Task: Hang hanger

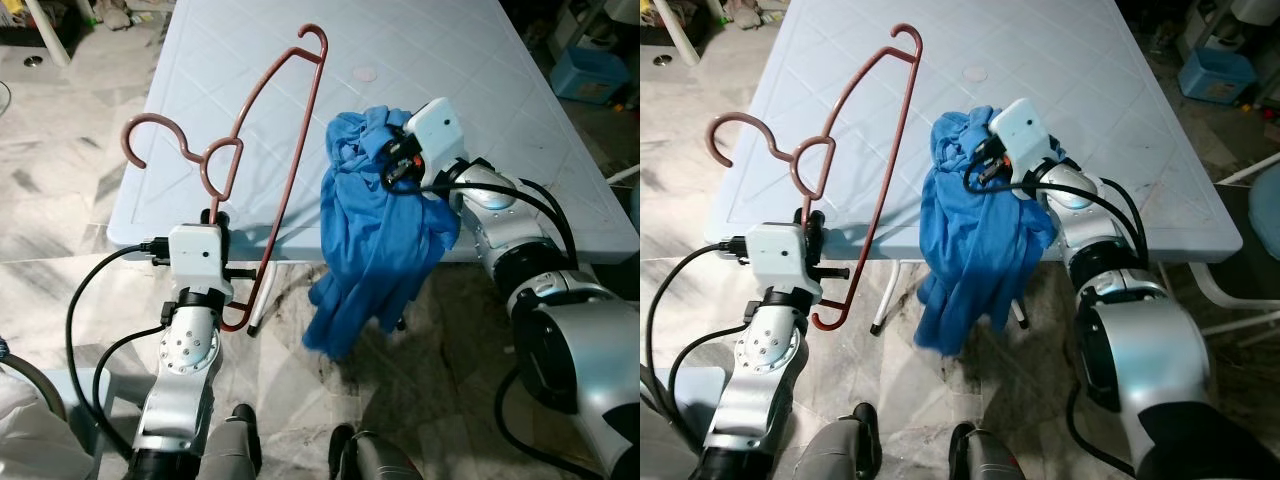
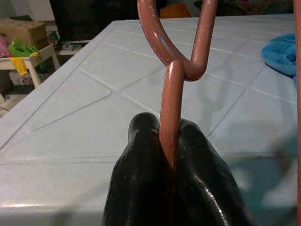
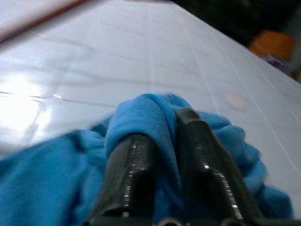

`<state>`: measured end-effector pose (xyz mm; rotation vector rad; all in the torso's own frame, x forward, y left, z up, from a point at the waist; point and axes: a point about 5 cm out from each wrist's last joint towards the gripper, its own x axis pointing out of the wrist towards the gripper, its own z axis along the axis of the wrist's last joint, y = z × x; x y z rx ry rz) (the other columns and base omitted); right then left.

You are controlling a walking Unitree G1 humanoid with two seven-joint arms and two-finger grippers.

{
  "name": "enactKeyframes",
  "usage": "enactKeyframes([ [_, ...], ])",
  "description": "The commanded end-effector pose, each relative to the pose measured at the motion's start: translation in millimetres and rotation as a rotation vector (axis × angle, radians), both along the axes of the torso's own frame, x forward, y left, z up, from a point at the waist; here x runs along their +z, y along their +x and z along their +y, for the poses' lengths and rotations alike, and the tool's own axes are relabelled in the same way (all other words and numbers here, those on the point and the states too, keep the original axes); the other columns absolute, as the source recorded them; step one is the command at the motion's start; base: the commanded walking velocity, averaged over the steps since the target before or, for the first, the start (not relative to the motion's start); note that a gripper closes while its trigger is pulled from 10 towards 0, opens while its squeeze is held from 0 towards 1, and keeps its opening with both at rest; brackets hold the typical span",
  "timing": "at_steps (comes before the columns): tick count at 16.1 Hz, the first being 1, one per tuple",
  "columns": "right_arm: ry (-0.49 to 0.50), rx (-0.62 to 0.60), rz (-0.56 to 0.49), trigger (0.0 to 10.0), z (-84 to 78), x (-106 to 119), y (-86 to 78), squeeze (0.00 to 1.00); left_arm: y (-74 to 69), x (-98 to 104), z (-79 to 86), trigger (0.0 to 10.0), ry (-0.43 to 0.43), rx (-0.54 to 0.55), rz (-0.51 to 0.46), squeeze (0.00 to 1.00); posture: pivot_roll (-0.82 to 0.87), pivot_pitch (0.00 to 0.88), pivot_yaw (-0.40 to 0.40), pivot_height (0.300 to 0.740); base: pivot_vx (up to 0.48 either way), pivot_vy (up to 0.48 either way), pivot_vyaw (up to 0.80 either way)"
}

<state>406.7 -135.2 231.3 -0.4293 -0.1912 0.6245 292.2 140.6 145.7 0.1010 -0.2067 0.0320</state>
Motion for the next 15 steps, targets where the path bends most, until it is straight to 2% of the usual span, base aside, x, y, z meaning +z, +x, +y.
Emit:
enactKeyframes([
  [1, -0.001, 0.034, 0.000, 10.0, -4.6, -0.8, -2.7, 1.00, 0.8, -7.3, -0.1, 10.0, 0.009, -0.002, 0.030, 0.00, 0.11, 0.188, -0.058, 0.740, 0.000, 0.000, 0.00],
  [2, -0.013, 0.045, 0.000, 10.0, -6.5, -5.1, -4.9, 1.00, 2.3, -8.0, -1.0, 10.0, 0.006, -0.006, 0.032, 0.00, 0.11, 0.185, -0.055, 0.740, 0.000, 0.000, 0.00],
  [7, 0.071, 0.005, 0.024, 10.0, -23.3, -17.3, -13.5, 1.00, 10.0, -7.0, -5.9, 10.0, 0.008, -0.040, 0.024, 0.00, 0.07, 0.170, -0.030, 0.740, 0.000, 0.000, 0.00],
  [9, 0.088, 0.043, 0.045, 10.0, -25.9, -20.1, -18.6, 1.00, 10.5, -7.7, -6.5, 10.0, 0.007, -0.043, 0.025, 0.00, 0.07, 0.170, -0.027, 0.740, 0.000, 0.000, 0.00],
  [11, 0.109, 0.126, 0.064, 10.0, -25.8, -23.6, -32.0, 1.00, 11.6, -9.6, -8.5, 10.0, 0.005, -0.050, 0.028, 0.00, 0.06, 0.158, -0.026, 0.740, 0.000, 0.000, 0.00],
  [14, 0.124, 0.160, 0.129, 10.0, -27.8, -30.0, -42.3, 1.00, 15.1, -9.5, -10.7, 10.0, 0.001, -0.059, 0.026, 0.00, 0.05, 0.151, -0.024, 0.740, 0.000, 0.000, 0.00],
  [15, 0.098, 0.169, 0.148, 10.0, -27.7, -34.6, -46.2, 1.00, 15.6, -9.9, -11.5, 10.0, -0.001, -0.063, 0.026, 0.00, 0.05, 0.146, -0.023, 0.740, 0.000, 0.000, 0.00],
])
